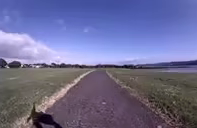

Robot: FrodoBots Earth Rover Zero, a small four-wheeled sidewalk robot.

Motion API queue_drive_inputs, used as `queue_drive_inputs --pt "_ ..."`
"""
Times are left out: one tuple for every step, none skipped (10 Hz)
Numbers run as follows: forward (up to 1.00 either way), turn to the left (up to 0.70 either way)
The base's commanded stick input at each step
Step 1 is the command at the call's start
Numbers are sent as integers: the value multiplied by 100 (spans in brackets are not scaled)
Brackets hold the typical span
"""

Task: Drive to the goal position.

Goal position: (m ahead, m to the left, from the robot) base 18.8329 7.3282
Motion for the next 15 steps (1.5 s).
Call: queue_drive_inputs --pt "70 0" --pt "70 0" --pt "70 0" --pt "70 -1" --pt "70 -1" --pt "70 -3" --pt "70 -13" --pt "70 -7" --pt "70 0" --pt "70 0" --pt "70 0" --pt "70 0" --pt "70 0" --pt "70 0" --pt "70 0"
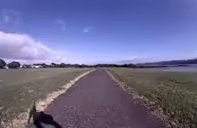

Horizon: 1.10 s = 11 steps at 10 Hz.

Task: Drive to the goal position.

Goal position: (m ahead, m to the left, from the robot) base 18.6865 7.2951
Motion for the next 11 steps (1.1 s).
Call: queue_drive_inputs --pt "70 0" --pt "70 0" --pt "70 0" --pt "70 0" --pt "70 0" --pt "70 0" --pt "70 0" --pt "70 0" --pt "70 0" --pt "70 0" --pt "70 -1"
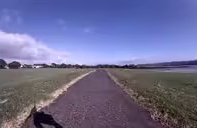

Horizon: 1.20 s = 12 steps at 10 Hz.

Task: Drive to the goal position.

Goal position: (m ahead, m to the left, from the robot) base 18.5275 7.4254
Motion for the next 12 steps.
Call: queue_drive_inputs --pt "70 -1" --pt "70 -1" --pt "70 -1" --pt "70 -1" --pt "70 -1" --pt "70 -1" --pt "70 -1" --pt "70 -1" --pt "70 -1" --pt "70 -1" --pt "70 -1" --pt "70 -1"
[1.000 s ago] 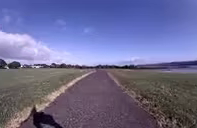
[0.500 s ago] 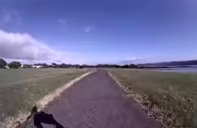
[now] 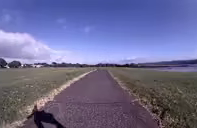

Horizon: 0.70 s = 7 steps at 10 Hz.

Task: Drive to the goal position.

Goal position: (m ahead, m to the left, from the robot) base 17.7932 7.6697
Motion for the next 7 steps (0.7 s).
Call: queue_drive_inputs --pt "70 -1" --pt "70 -1" --pt "70 -1" --pt "70 -1" --pt "70 -1" --pt "70 -1" --pt "70 -1"
